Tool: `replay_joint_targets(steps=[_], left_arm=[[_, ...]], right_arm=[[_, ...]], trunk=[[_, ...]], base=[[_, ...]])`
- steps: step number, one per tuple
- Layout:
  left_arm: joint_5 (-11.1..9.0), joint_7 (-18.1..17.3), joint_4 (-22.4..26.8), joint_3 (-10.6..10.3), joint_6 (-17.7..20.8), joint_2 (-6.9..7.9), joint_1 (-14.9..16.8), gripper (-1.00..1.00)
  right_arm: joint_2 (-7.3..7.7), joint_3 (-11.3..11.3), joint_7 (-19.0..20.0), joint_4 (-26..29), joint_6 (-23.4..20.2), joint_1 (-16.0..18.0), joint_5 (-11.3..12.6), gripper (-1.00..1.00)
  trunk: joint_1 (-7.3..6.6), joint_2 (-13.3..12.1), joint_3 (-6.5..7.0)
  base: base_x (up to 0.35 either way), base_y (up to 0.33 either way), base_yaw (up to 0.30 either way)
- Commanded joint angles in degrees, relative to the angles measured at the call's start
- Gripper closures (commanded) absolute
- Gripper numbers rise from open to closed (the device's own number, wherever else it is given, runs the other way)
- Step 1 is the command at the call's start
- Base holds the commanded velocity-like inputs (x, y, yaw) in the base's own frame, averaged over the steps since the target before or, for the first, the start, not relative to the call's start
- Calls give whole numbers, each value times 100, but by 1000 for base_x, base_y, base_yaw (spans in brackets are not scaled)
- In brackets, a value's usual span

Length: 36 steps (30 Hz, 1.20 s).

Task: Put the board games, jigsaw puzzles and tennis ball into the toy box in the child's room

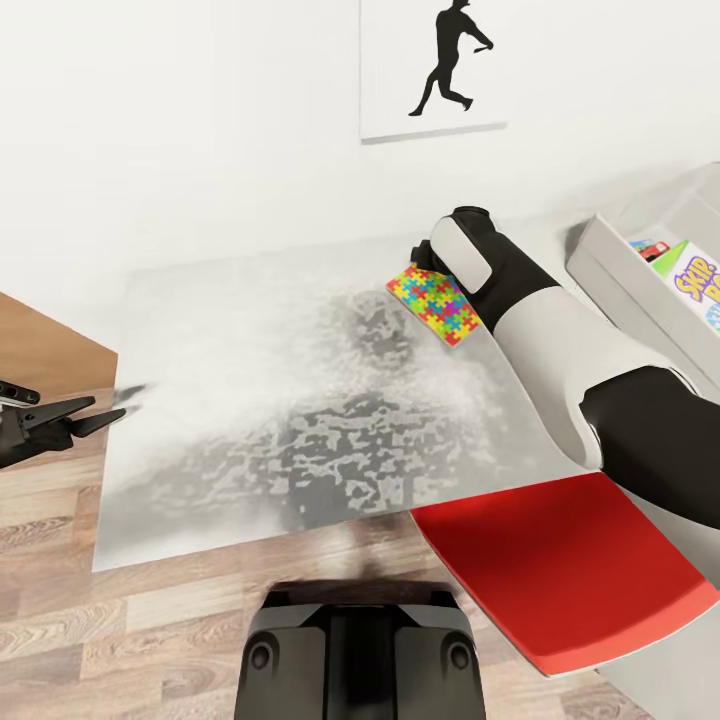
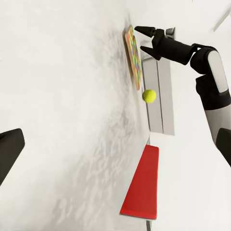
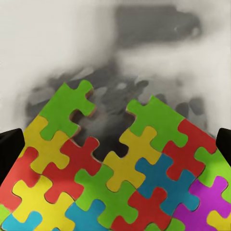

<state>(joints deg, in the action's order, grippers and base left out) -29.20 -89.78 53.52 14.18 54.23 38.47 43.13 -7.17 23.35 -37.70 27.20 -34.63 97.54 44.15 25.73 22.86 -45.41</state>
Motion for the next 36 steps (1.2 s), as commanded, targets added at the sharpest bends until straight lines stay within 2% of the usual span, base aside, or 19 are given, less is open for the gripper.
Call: replay_joint_targets(steps=[1,36], left_arm=[[1,-22,1,-3,61,2,2,-100],[2,-22,-1,-3,60,2,2,-100]], right_arm=[[4,38,-36,-224,-14,2,137,-100],[5,29,-36,-242,-25,2,146,-100]], trunk=[[5,6,-7],[5,6,-7]], base=[[-12,1,0],[-80,29,0]])
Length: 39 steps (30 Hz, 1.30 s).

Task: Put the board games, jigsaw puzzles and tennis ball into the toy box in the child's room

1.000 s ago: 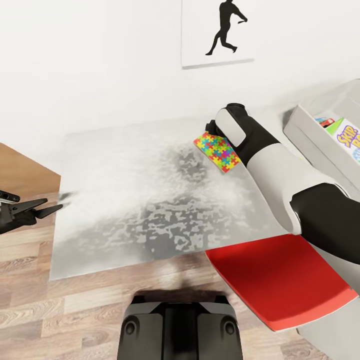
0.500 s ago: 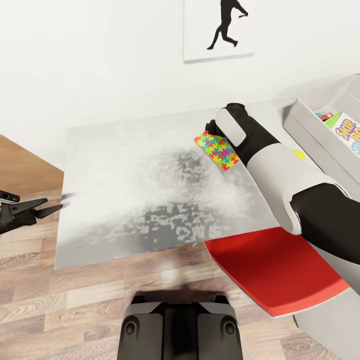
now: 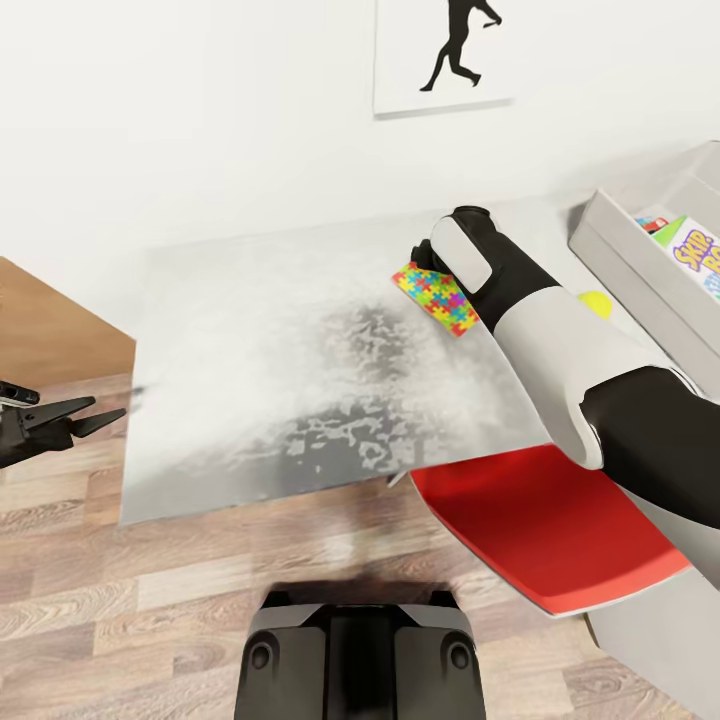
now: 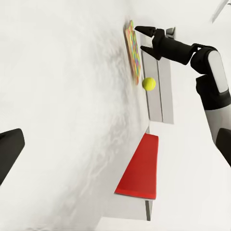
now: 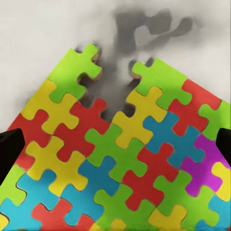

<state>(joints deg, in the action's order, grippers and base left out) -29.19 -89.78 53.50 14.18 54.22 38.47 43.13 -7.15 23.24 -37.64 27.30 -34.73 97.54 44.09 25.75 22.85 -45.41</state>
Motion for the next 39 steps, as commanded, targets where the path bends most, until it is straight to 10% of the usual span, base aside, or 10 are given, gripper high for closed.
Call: replay_joint_targets(steps=[1,39], left_arm=[[1,-22,1,-3,60,2,2,-100],[5,-22,-7,0,63,7,2,-100]], right_arm=[[4,40,-41,-252,-16,2,153,-100],[-5,36,-41,-260,-8,2,162,-100]], trunk=[[3,7,-8],[3,7,-8]], base=[[-77,42,0],[-13,70,0]])
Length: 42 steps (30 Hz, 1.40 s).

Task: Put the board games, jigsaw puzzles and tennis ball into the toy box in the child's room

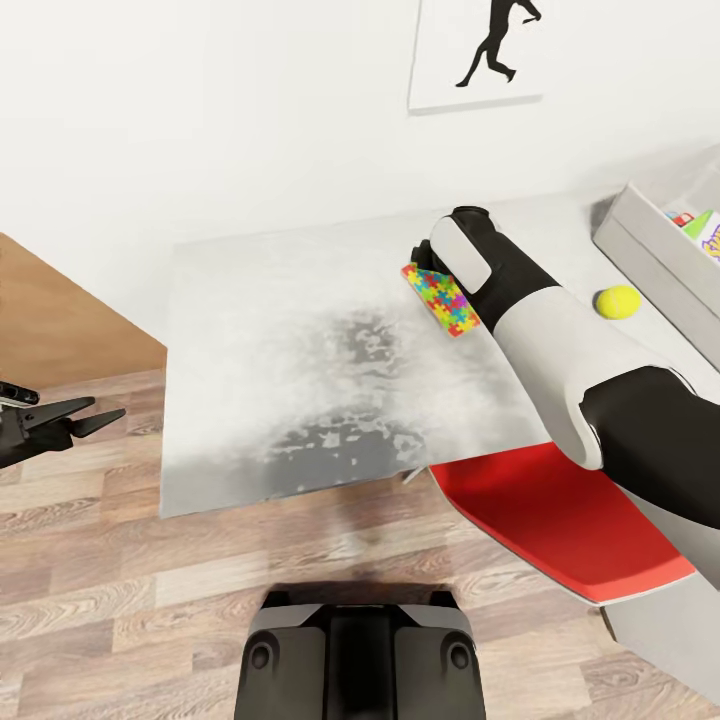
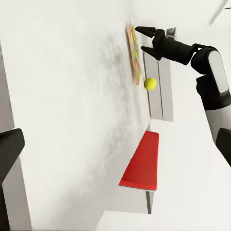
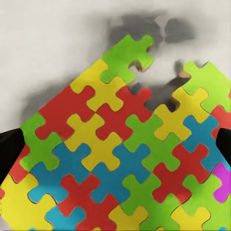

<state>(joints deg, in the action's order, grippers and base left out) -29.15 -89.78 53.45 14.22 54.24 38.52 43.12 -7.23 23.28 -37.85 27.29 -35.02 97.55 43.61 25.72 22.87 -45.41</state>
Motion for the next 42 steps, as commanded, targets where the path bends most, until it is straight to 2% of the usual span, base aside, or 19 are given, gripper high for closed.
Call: replay_joint_targets(steps=[1,12,20,34,42], left_arm=[[0,-22,-1,-5,61,1,4,-100],[-3,-22,-1,-7,61,-3,4,-100],[-3,-22,-1,-7,61,1,4,-100],[0,-22,-1,-6,61,-3,4,-100],[-1,-22,-1,-7,59,-3,4,-100]], right_arm=[[2,31,-20,-258,21,1,209,-100],[2,32,-20,-259,29,1,209,-100],[2,27,-20,-259,22,1,217,-100],[2,27,-20,-259,13,1,226,-100],[2,27,-20,-259,12,1,235,-100]], trunk=[[6,5,-8],[6,5,-8],[6,5,-8],[6,5,-8],[6,5,-8]], base=[[22,75,0],[74,132,0],[14,-34,0],[-132,18,0],[-155,168,0]])
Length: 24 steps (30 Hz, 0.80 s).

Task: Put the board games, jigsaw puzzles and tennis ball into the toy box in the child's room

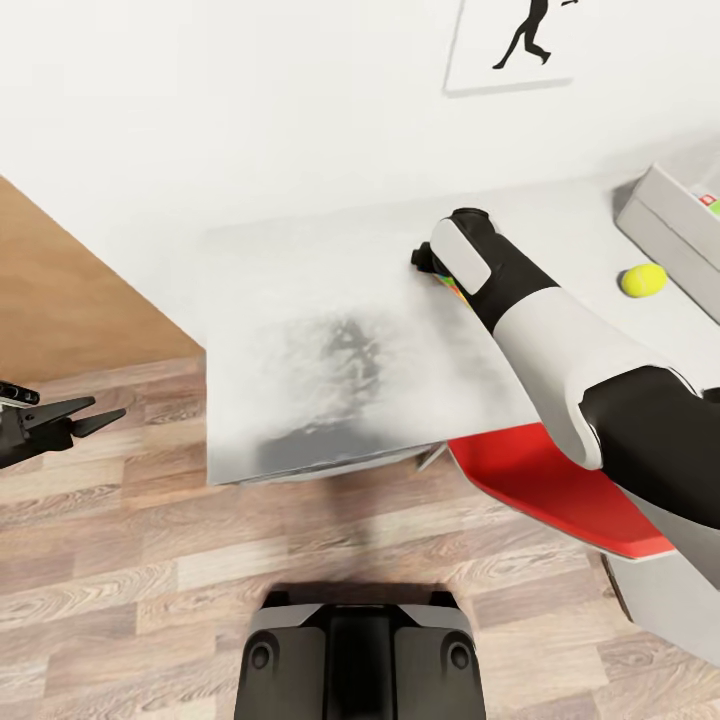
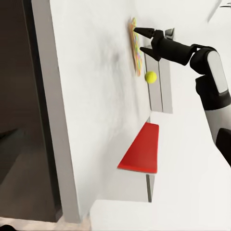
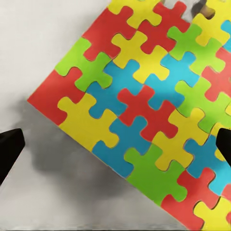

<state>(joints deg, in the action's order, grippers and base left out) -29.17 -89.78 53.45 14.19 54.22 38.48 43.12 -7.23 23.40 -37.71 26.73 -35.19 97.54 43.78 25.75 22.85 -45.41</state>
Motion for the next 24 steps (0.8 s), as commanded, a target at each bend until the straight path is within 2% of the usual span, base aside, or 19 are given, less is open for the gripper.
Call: replay_joint_targets(steps=[1,8,16,24], left_arm=[[0,-22,-1,-4,58,2,4,-100],[-1,-22,-1,-4,62,3,4,-100],[1,-22,-1,-4,62,2,4,-100],[-1,-22,-1,-1,59,2,4,-100]], right_arm=[[2,16,-35,-203,30,2,219,-100],[2,16,-35,-203,30,2,219,-100],[4,10,-35,-203,26,13,222,-100],[3,-65,-35,-188,43,124,219,-100]], trunk=[[4,6,-8],[4,6,-8],[4,6,-8],[4,6,-8]], base=[[-134,73,0],[-117,-49,0],[-15,-38,0],[0,-157,0]])
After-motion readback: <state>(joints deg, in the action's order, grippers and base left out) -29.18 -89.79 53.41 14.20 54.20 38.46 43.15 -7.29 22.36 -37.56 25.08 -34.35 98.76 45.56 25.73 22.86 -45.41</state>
